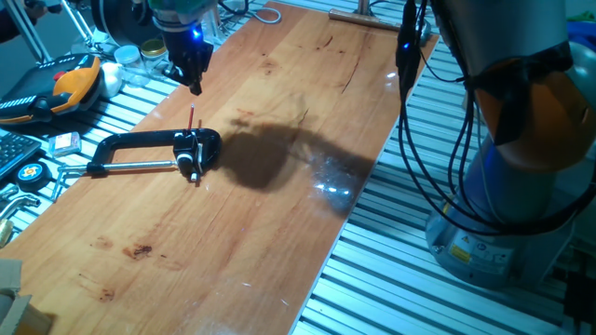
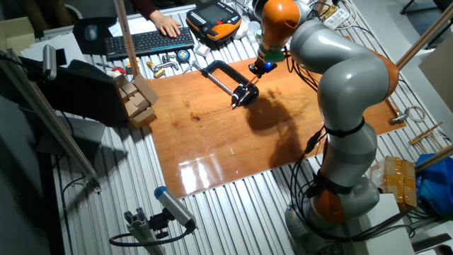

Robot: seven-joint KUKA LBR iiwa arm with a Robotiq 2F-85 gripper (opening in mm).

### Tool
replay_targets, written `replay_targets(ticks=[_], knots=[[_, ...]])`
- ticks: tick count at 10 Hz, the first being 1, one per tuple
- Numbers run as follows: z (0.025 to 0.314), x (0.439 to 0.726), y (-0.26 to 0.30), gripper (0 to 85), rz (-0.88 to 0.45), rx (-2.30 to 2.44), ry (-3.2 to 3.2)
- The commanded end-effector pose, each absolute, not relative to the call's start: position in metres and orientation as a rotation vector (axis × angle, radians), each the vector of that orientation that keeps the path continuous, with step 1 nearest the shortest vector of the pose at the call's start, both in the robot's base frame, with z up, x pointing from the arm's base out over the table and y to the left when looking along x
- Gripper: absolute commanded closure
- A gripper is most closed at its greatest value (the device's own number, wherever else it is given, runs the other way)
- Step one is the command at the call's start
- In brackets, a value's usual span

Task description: Insert the pencil into the pencil sharpener

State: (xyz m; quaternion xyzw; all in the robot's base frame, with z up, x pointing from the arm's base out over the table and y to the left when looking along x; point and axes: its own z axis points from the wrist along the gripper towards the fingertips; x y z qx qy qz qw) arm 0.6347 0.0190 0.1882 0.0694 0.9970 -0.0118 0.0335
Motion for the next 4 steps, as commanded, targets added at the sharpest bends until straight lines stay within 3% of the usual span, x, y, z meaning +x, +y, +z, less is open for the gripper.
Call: replay_targets(ticks=[1, 4], knots=[[0.1893, 0.6346, 0.0203, 85.0, -0.045, 0.217, 3.068], [0.1886, 0.6345, 0.0195, 85.0, -0.038, 0.212, 3.070]])
